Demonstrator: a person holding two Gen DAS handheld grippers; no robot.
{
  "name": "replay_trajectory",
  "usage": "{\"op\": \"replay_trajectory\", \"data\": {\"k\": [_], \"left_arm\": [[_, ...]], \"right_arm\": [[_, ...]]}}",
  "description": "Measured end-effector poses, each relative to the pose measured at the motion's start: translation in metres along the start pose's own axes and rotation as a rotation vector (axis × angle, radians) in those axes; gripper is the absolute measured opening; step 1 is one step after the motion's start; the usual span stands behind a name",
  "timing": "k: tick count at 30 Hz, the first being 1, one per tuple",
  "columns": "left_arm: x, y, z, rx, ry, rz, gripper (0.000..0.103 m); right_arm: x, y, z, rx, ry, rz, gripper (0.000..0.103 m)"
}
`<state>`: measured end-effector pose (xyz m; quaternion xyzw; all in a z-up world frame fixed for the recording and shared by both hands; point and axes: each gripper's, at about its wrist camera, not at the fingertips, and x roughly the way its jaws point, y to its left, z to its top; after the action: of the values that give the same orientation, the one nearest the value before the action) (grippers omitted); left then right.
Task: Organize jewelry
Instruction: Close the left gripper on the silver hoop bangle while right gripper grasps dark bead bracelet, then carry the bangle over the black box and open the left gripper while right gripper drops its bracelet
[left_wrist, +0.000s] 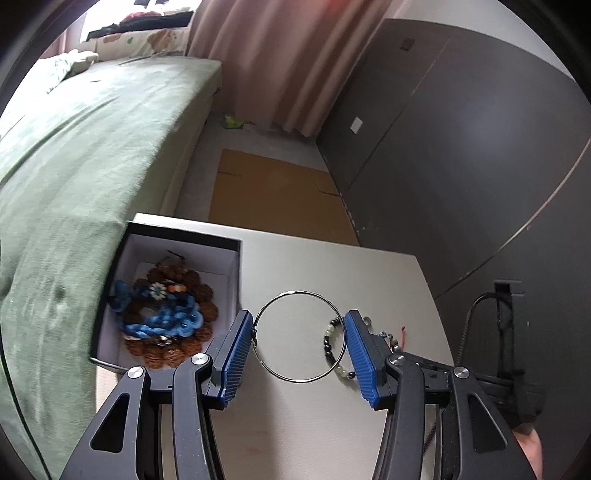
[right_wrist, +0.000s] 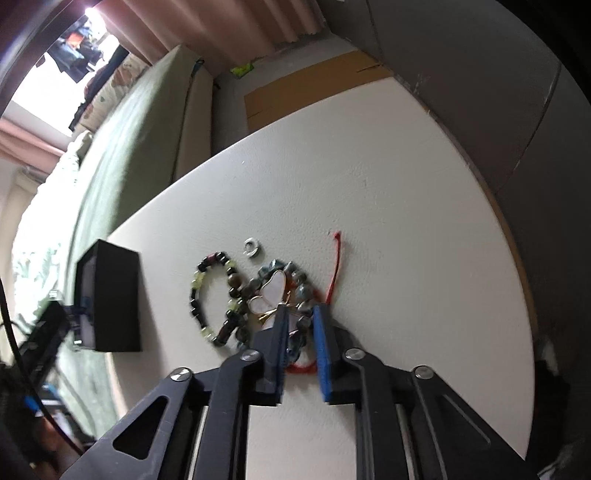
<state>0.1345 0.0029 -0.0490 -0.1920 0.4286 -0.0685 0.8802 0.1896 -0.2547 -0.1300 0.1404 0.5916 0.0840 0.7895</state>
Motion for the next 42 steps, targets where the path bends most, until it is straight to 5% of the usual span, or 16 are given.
{"op": "replay_trajectory", "data": {"k": [6, 13, 28, 30, 34, 42], "left_arm": [[-0.017, 0.019, 0.008, -0.039, -0.029, -0.003, 0.052], [-0.033, 0.038, 0.015, -0.077, -0.059, -0.003, 0.052], [-0.022, 0.074, 0.022, -0.187, -0.033, 0.009, 0.053], [-0.018, 0.077, 0.022, -0.204, -0.006, -0.011, 0.056], [-0.02, 0.085, 0.022, -0.233, -0.007, -0.025, 0.08], [-0.041, 0.104, 0.026, -0.28, -0.051, -0.026, 0.081]], "right_arm": [[-0.016, 0.005, 0.001, 0.007, -0.059, 0.013, 0.011], [-0.053, 0.017, -0.003, 0.029, -0.164, 0.19, 0.011], [-0.069, 0.073, -0.012, 0.0, -0.257, 0.354, 0.011], [-0.068, 0.08, -0.012, -0.01, -0.262, 0.374, 0.011], [-0.068, 0.095, -0.015, -0.028, -0.275, 0.424, 0.011], [-0.068, 0.127, -0.022, -0.084, -0.309, 0.538, 0.011]]}}
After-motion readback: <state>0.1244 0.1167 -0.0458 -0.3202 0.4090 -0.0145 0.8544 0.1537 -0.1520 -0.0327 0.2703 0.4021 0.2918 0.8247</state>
